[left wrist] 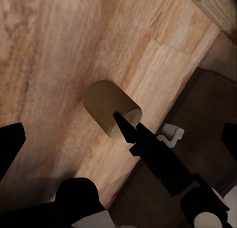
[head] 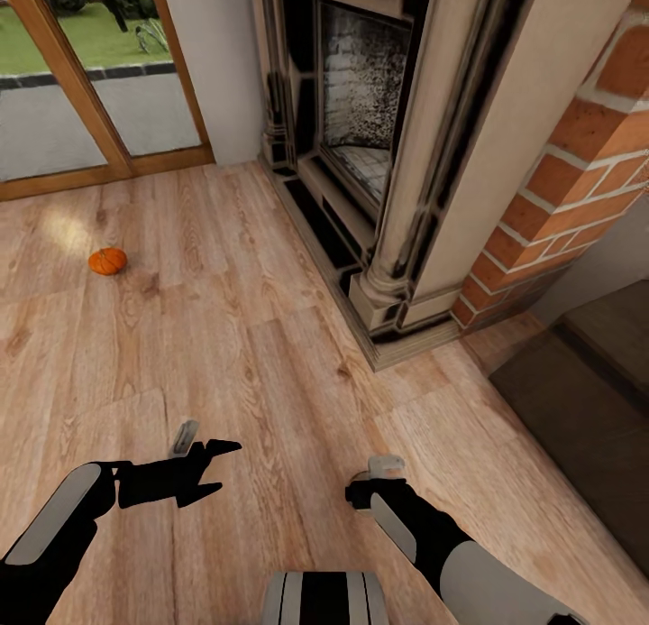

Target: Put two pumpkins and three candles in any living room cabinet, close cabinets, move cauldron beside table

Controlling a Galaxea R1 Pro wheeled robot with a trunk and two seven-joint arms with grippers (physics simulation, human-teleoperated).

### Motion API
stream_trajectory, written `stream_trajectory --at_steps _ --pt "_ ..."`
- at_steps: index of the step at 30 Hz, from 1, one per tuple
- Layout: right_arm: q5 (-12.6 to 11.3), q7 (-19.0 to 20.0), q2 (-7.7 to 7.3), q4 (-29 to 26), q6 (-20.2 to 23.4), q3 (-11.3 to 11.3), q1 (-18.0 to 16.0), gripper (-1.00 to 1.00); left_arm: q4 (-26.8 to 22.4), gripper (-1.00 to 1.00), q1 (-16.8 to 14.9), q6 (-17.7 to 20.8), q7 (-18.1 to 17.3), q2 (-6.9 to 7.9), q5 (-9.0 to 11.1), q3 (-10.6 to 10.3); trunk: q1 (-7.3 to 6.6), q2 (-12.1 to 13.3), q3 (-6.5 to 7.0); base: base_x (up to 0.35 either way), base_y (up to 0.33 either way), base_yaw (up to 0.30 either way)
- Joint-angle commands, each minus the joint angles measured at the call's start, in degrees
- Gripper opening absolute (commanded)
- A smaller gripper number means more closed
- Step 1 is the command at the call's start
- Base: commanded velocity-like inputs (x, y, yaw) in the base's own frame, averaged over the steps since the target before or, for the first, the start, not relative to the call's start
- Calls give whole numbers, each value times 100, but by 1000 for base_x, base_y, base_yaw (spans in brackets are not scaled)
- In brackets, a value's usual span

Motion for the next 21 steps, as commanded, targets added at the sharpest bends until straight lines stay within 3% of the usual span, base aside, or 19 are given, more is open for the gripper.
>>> stream_trajectory --at_steps 1,10,17,21 --pt "-69 -56 -5 -8 9 37 -4 -100 -4 100 -2 -1 60 4 56 -7 -3 0 19 0 0 0" --pt "-76 -56 -5 -15 73 31 -4 -100 -4 100 -2 -10 73 -5 37 -11 -26 12 218 -9 0 0" --pt "-109 -102 -10 -69 131 17 -6 -100 -4 100 -2 -10 82 -5 31 -7 -44 21 373 -182 0 0" --pt "-158 -177 -13 -107 514 -26 -76 -100 -4 100 -2 -10 86 -5 28 -7 -55 27 462 -18 0 0"
